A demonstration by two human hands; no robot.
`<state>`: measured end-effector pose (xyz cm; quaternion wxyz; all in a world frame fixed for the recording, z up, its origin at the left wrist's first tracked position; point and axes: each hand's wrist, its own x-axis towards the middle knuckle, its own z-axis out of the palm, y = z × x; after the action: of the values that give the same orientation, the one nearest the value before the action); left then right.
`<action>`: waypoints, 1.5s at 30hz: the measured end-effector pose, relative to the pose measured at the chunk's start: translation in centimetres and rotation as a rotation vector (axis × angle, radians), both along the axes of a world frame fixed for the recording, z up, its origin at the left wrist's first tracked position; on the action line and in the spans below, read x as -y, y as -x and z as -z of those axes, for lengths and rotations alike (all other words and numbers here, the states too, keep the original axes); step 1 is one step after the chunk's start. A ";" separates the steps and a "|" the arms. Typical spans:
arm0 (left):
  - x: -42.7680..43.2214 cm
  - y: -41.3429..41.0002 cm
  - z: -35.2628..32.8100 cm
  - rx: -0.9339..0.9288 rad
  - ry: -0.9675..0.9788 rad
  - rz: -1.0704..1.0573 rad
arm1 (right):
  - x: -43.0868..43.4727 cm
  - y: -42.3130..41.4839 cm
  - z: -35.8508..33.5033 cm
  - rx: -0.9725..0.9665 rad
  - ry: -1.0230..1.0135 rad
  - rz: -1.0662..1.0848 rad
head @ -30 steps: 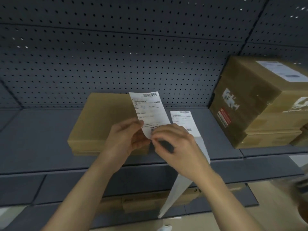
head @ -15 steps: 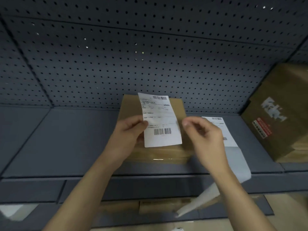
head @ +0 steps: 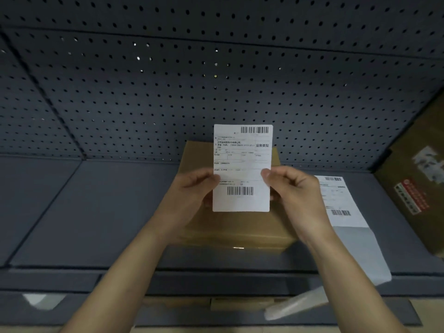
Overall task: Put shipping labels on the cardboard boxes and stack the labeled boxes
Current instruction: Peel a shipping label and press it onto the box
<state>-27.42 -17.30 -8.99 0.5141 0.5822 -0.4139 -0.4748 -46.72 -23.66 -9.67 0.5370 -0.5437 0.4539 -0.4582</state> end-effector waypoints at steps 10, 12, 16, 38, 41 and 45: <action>1.4 -0.1 0.1 0.129 0.027 -0.021 | 2.4 0.2 0.0 -0.058 0.027 -0.097; 1.4 -0.5 0.1 0.119 0.025 -0.018 | 2.5 0.1 -0.1 -0.068 0.011 -0.099; 1.6 -1.5 0.0 0.113 -0.029 0.004 | 2.4 -0.3 -0.2 -0.094 -0.047 -0.109; 2.8 -4.0 0.9 0.513 -0.061 0.217 | 1.9 -0.9 1.1 -0.282 -0.074 -0.099; 2.9 -3.8 1.3 0.587 -0.041 0.225 | 2.0 -0.8 1.5 -0.336 -0.064 -0.091; 3.0 -3.5 1.7 0.673 -0.017 0.216 | 1.8 -0.7 1.6 -0.424 -0.016 -0.094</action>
<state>-23.96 -20.26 -10.65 0.2910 0.6632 -0.6154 -0.3111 -46.00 -25.47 -11.28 0.4547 -0.6442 0.5345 -0.3043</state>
